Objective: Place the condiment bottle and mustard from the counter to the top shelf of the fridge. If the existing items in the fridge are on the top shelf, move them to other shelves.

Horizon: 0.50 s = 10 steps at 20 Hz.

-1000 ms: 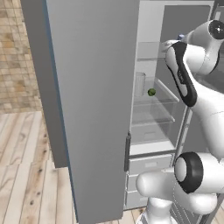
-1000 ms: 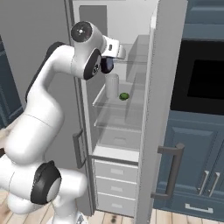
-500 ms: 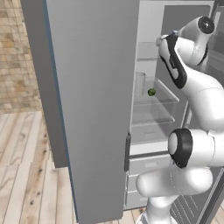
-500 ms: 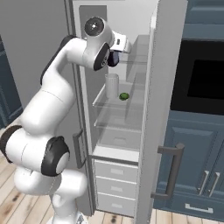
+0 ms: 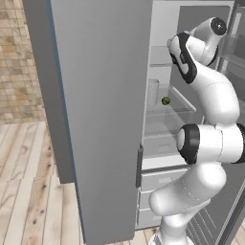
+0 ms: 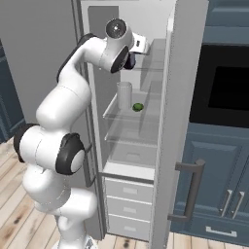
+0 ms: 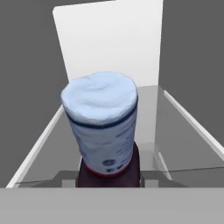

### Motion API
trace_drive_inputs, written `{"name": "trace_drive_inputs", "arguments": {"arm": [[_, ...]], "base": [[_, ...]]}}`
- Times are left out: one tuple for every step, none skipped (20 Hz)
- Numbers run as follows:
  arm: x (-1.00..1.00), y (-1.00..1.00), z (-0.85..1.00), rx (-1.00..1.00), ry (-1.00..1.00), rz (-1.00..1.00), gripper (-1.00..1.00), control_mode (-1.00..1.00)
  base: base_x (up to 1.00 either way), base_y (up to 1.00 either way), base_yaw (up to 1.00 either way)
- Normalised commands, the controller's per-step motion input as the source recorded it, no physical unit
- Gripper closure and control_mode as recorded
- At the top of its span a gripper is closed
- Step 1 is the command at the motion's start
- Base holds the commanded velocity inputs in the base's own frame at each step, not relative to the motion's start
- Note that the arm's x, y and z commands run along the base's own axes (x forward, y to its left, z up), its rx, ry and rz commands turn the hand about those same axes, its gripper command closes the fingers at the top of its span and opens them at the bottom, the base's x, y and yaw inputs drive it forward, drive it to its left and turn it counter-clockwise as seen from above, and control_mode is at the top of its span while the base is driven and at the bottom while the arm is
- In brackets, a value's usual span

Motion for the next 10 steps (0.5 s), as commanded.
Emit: {"name": "trace_drive_inputs", "arguments": {"arm": [[0.64, -0.01, 0.00, 0.00, -0.02, 0.02, 1.00, -1.00], [0.61, 0.00, 0.00, 0.00, -0.01, 0.02, 1.00, -1.00], [0.63, 0.00, 0.00, 0.00, 0.00, 0.01, 1.00, -1.00], [0.64, 0.00, -0.16, -0.01, 0.00, 0.01, 1.00, -1.00], [0.61, 0.00, -0.19, 0.00, 0.00, 0.01, 1.00, -1.00], [0.58, 0.00, -0.24, 0.00, 0.00, 0.01, 1.00, -1.00], [0.59, 0.00, -0.20, 0.00, 0.00, 0.00, 1.00, -1.00], [0.61, 0.00, -0.10, 0.00, 0.00, 0.00, 1.00, -1.00], [0.61, -0.04, -0.09, 0.00, 0.00, 0.00, 1.00, -1.00], [0.62, -0.02, -0.13, 0.00, 0.00, 0.00, 1.00, -1.00]], "base": [[0.00, 0.00, 0.00], [0.00, 0.00, 0.00], [0.00, 0.00, 0.00], [0.00, 0.00, 0.00], [0.00, 0.00, 0.00], [0.00, 0.00, 0.00], [0.00, 0.00, 0.00], [0.00, 0.00, 0.00], [0.00, 0.00, 0.00], [0.00, 0.00, 0.00]]}}
